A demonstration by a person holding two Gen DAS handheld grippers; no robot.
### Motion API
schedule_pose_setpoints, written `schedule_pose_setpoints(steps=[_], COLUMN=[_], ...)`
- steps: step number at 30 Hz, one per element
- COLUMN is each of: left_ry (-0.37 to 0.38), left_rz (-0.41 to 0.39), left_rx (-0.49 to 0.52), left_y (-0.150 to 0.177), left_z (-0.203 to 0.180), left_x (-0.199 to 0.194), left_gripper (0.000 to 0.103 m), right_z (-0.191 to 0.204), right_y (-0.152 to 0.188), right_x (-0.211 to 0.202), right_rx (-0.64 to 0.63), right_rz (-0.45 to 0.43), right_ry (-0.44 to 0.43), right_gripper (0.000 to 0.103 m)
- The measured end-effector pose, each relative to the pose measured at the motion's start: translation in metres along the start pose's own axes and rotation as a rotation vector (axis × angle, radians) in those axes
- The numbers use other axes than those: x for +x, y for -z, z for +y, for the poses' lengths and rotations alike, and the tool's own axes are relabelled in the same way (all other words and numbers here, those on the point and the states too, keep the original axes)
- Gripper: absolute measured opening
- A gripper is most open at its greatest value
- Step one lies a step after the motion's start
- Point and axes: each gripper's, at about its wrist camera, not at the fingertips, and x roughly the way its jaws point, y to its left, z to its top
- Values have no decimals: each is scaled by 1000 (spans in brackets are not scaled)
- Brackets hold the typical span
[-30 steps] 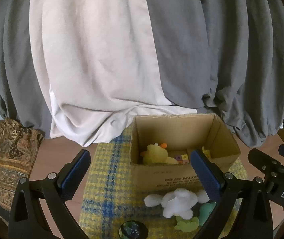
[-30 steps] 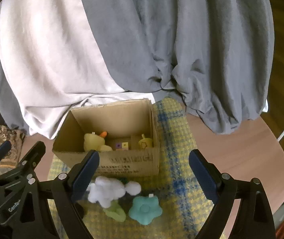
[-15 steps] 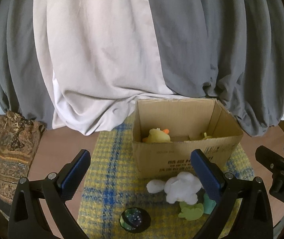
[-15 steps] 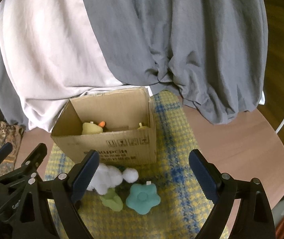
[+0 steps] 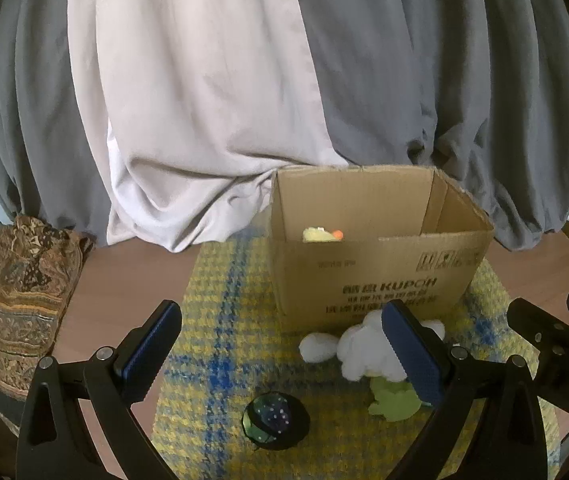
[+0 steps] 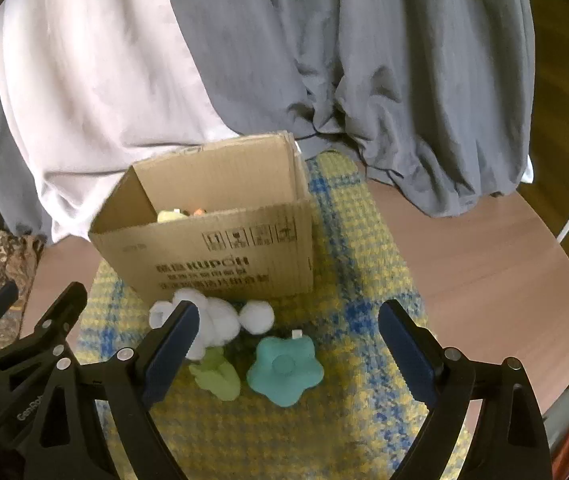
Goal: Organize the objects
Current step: 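Move both open tools back toward the toys on the cloth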
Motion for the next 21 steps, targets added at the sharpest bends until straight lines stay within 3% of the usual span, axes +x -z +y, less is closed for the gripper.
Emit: schedule_pose_setpoints(steps=[21], left_ry=[-2], left_rz=[83], left_rx=[-8], left_y=[51], left_z=[-2], left_x=[23], left_gripper=[102], right_z=[-8], right_y=[37], right_x=[28], right_rx=[1], right_rz=[79], right_ry=[20], right_gripper=[91])
